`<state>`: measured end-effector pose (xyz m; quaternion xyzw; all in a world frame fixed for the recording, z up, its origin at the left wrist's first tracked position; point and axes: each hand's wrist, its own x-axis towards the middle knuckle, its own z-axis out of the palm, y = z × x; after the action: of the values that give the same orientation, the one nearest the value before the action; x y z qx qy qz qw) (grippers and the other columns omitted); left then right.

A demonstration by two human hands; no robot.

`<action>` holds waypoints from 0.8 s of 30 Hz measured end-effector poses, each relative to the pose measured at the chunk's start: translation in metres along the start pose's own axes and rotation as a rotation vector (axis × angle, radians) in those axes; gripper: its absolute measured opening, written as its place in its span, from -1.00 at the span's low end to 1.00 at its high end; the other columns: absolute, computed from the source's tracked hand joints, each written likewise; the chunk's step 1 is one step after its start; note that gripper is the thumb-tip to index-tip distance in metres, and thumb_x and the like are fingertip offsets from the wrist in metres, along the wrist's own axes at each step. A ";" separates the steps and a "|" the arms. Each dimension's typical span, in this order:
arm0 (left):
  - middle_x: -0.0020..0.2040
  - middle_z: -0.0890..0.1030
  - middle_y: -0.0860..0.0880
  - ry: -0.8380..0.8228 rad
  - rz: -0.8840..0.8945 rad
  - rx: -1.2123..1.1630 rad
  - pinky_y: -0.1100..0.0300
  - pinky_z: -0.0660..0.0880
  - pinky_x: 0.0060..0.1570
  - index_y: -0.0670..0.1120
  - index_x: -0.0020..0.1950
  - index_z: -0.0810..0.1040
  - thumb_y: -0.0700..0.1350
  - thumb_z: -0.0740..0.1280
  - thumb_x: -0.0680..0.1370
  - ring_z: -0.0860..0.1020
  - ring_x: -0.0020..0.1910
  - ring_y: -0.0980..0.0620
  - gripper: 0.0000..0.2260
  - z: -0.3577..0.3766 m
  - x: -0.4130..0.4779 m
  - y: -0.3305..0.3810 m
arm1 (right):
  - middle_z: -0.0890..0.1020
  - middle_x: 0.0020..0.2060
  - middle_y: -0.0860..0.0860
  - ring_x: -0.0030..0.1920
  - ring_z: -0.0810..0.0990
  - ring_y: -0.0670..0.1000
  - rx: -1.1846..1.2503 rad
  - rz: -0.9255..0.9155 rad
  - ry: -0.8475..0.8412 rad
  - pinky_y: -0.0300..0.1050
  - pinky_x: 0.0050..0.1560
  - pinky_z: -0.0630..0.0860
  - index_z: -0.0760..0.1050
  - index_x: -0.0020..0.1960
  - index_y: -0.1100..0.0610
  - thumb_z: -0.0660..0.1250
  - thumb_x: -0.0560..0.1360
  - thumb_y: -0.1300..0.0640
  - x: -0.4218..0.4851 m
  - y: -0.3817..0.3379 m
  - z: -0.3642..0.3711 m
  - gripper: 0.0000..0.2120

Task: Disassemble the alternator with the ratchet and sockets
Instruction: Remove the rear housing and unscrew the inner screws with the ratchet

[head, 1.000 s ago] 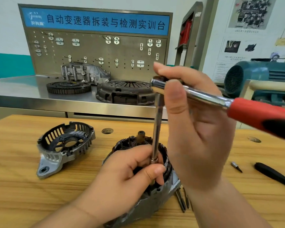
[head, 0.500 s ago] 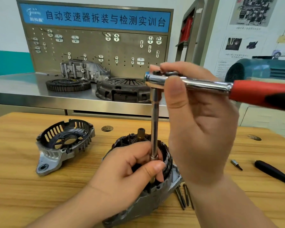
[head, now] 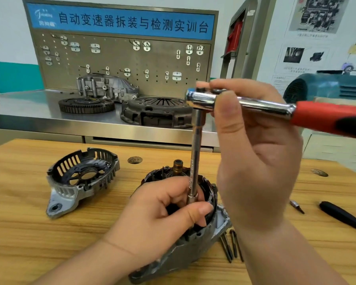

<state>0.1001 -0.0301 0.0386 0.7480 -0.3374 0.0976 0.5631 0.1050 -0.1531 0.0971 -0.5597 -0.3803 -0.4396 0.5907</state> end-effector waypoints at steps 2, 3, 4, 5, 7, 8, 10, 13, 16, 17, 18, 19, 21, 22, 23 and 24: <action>-0.24 0.68 0.02 -0.040 0.014 -0.024 0.34 0.52 -0.16 -0.12 -0.06 0.61 0.06 0.29 0.47 0.64 -0.22 0.14 -0.73 -0.002 0.001 0.000 | 0.62 -0.16 0.02 -0.13 0.59 -0.11 0.140 0.161 -0.004 -0.24 -0.06 0.50 0.54 0.01 0.15 0.27 0.53 0.15 0.002 -0.002 0.001 -0.88; -0.21 0.68 0.00 -0.067 0.014 -0.052 0.31 0.53 -0.13 -0.10 -0.04 0.61 0.02 0.26 0.50 0.65 -0.19 0.09 -0.77 -0.003 0.001 0.000 | 0.64 -0.15 0.03 -0.13 0.61 -0.06 0.326 0.333 -0.027 -0.20 -0.06 0.53 0.58 -0.03 0.13 0.28 0.51 0.09 0.005 -0.005 0.002 -0.85; -0.19 0.68 -0.01 -0.089 0.013 -0.075 0.27 0.54 -0.11 -0.07 -0.03 0.60 -0.01 0.24 0.52 0.65 -0.17 0.05 -0.80 -0.004 0.000 0.001 | 0.67 -0.14 0.04 -0.14 0.63 -0.02 0.545 0.511 -0.064 -0.17 -0.06 0.55 0.60 -0.07 0.11 0.26 0.49 0.04 0.008 -0.006 0.001 -0.81; -0.17 0.68 0.00 -0.104 0.014 -0.084 0.24 0.55 -0.10 -0.05 -0.02 0.60 -0.03 0.22 0.53 0.64 -0.16 0.02 -0.81 -0.005 0.000 0.002 | 0.69 -0.14 0.03 -0.16 0.64 0.00 0.732 0.664 -0.091 -0.15 -0.08 0.55 0.61 -0.10 0.10 0.24 0.49 0.00 0.009 -0.004 -0.001 -0.78; -0.19 0.68 0.03 -0.112 0.022 -0.064 0.26 0.53 -0.11 -0.04 -0.05 0.61 -0.05 0.23 0.53 0.64 -0.18 0.06 -0.82 -0.005 0.001 0.001 | 0.70 -0.17 0.00 -0.22 0.64 -0.02 0.936 0.849 -0.072 -0.14 -0.11 0.55 0.63 -0.17 0.08 0.21 0.49 -0.02 0.011 -0.001 -0.006 -0.72; -0.21 0.68 0.04 -0.109 0.029 -0.048 0.29 0.52 -0.12 -0.06 -0.07 0.61 -0.06 0.24 0.52 0.63 -0.20 0.10 -0.83 -0.005 0.001 0.001 | 0.70 -0.19 -0.01 -0.24 0.64 -0.03 0.966 0.878 -0.047 -0.14 -0.12 0.55 0.64 -0.18 0.07 0.21 0.49 -0.03 0.011 -0.001 -0.007 -0.71; -0.25 0.67 0.07 -0.085 0.048 -0.013 0.37 0.49 -0.15 -0.06 -0.11 0.61 -0.05 0.28 0.50 0.62 -0.23 0.17 -0.85 -0.004 0.001 0.000 | 0.68 -0.20 0.00 -0.22 0.63 -0.04 0.862 0.774 -0.016 -0.17 -0.12 0.56 0.64 -0.17 0.08 0.23 0.51 -0.01 0.009 0.000 -0.008 -0.73; -0.24 0.68 0.08 -0.063 0.025 -0.009 0.43 0.48 -0.12 -0.03 -0.10 0.61 0.02 0.30 0.46 0.64 -0.19 0.18 -0.84 -0.005 0.001 0.001 | 0.61 -0.21 0.01 -0.18 0.57 -0.06 0.215 0.204 0.007 -0.18 -0.09 0.50 0.57 -0.04 0.12 0.25 0.55 0.13 0.006 0.001 -0.006 -0.87; -0.20 0.69 0.05 -0.073 0.014 -0.023 0.40 0.50 -0.10 -0.09 -0.03 0.61 0.02 0.28 0.46 0.65 -0.15 0.14 -0.76 -0.005 0.001 0.001 | 0.59 -0.14 0.05 -0.14 0.58 -0.05 -0.163 -0.176 -0.003 -0.20 -0.07 0.48 0.45 0.09 0.16 0.24 0.54 0.27 0.003 0.007 -0.007 -0.86; -0.19 0.69 0.03 -0.074 0.014 -0.029 0.36 0.52 -0.09 -0.09 -0.01 0.61 0.02 0.27 0.47 0.66 -0.15 0.11 -0.76 -0.004 0.001 0.000 | 0.59 -0.16 0.05 -0.15 0.58 -0.06 -0.094 -0.101 0.013 -0.19 -0.08 0.49 0.48 0.06 0.15 0.24 0.55 0.25 0.004 0.006 -0.006 -0.89; -0.17 0.70 0.01 -0.077 0.007 -0.052 0.31 0.53 -0.08 -0.08 0.01 0.60 0.02 0.26 0.48 0.66 -0.14 0.07 -0.75 -0.004 0.000 0.000 | 0.60 -0.19 0.03 -0.16 0.59 -0.06 0.065 0.056 0.015 -0.17 -0.07 0.51 0.52 0.00 0.15 0.25 0.55 0.21 0.006 0.003 -0.005 -0.91; -0.15 0.70 -0.01 -0.082 -0.005 -0.087 0.27 0.55 -0.08 -0.09 0.03 0.59 0.01 0.24 0.49 0.66 -0.15 0.05 -0.75 -0.004 0.000 0.001 | 0.63 -0.19 0.01 -0.17 0.60 -0.05 0.289 0.246 -0.005 -0.13 -0.06 0.53 0.55 -0.04 0.15 0.24 0.55 0.16 0.007 0.000 -0.004 -0.88; -0.16 0.70 -0.03 -0.095 0.000 -0.099 0.28 0.53 -0.09 -0.12 0.02 0.59 -0.01 0.24 0.50 0.65 -0.16 0.05 -0.76 -0.004 0.001 0.001 | 0.68 -0.14 0.01 -0.19 0.63 -0.01 0.728 0.615 -0.073 -0.09 -0.06 0.54 0.59 -0.09 0.13 0.23 0.51 0.06 0.009 -0.001 -0.005 -0.80; -0.18 0.70 -0.02 -0.095 0.010 -0.072 0.32 0.51 -0.11 -0.13 -0.01 0.59 -0.02 0.25 0.50 0.65 -0.17 0.08 -0.77 -0.004 0.001 0.002 | 0.70 -0.13 0.01 -0.20 0.65 0.00 0.861 0.733 -0.093 -0.10 -0.07 0.54 0.61 -0.11 0.11 0.23 0.49 0.03 0.010 0.001 -0.008 -0.77; -0.21 0.69 0.00 -0.091 0.019 -0.049 0.36 0.49 -0.13 -0.13 -0.06 0.60 -0.01 0.27 0.49 0.64 -0.19 0.12 -0.78 -0.003 0.001 0.002 | 0.71 -0.13 0.01 -0.22 0.65 0.00 0.936 0.804 -0.095 -0.11 -0.08 0.55 0.62 -0.13 0.09 0.22 0.48 0.00 0.011 0.002 -0.009 -0.76; -0.23 0.69 0.01 -0.081 0.022 -0.039 0.39 0.48 -0.15 -0.12 -0.09 0.60 -0.01 0.29 0.48 0.64 -0.21 0.15 -0.80 -0.003 0.001 0.002 | 0.71 -0.14 0.00 -0.22 0.65 -0.01 0.970 0.824 -0.082 -0.11 -0.09 0.54 0.63 -0.15 0.08 0.22 0.48 0.00 0.011 0.002 -0.010 -0.75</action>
<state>0.1007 -0.0280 0.0418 0.7364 -0.3700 0.0669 0.5625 0.1096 -0.1637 0.1063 -0.3456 -0.3120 0.0676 0.8824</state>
